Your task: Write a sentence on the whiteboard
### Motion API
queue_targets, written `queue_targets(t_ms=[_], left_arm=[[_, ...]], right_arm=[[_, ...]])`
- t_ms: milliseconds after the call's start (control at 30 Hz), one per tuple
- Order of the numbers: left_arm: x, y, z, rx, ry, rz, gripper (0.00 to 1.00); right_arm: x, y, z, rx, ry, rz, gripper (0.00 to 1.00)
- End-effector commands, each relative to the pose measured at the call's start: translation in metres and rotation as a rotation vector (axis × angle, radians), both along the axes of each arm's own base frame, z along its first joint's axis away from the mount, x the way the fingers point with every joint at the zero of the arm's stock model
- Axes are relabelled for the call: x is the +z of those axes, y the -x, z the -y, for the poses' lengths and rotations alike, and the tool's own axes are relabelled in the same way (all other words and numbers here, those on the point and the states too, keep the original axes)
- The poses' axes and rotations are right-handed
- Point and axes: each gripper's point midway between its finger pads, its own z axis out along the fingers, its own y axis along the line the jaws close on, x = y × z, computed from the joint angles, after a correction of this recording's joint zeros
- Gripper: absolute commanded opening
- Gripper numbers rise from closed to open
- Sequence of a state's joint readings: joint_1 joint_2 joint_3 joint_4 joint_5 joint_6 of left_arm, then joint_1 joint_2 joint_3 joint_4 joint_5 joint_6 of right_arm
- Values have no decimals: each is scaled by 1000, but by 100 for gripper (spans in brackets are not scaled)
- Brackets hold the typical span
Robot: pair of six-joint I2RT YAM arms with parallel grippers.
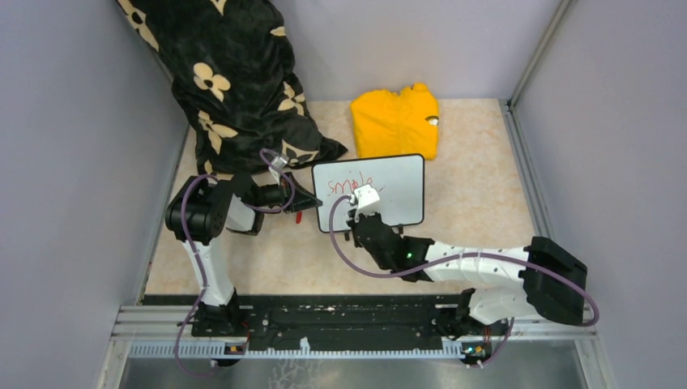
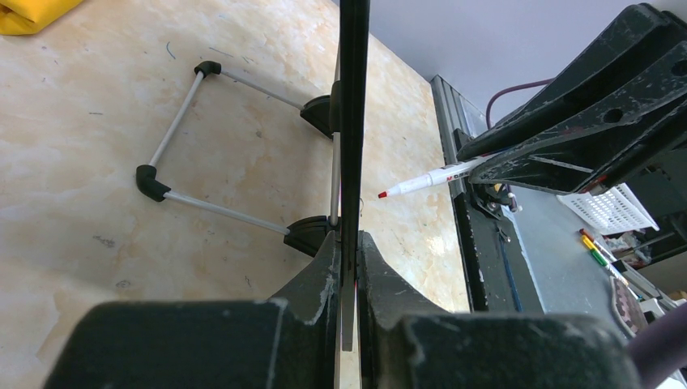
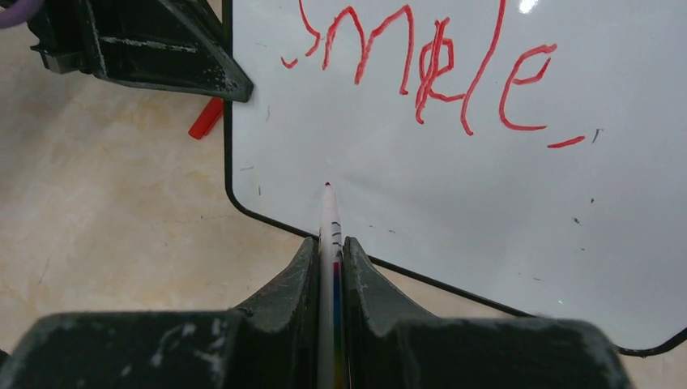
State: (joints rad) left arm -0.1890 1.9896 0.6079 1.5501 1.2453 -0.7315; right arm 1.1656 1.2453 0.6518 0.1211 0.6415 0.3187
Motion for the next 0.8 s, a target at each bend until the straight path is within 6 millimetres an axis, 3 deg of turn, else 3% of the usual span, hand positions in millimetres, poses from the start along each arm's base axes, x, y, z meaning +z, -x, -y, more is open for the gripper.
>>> queue_targets(t_ms=[0, 267, 767], left_arm=[[14, 1, 3, -19, 17, 139, 0], [14, 0, 3, -20, 17, 141, 0], [14, 1, 3, -20, 17, 136, 0]], right_arm=[[46, -13, -27, -13, -129, 96, 0], [40, -19, -39, -14, -109, 100, 0], [31, -22, -42, -28, -71, 83, 0]])
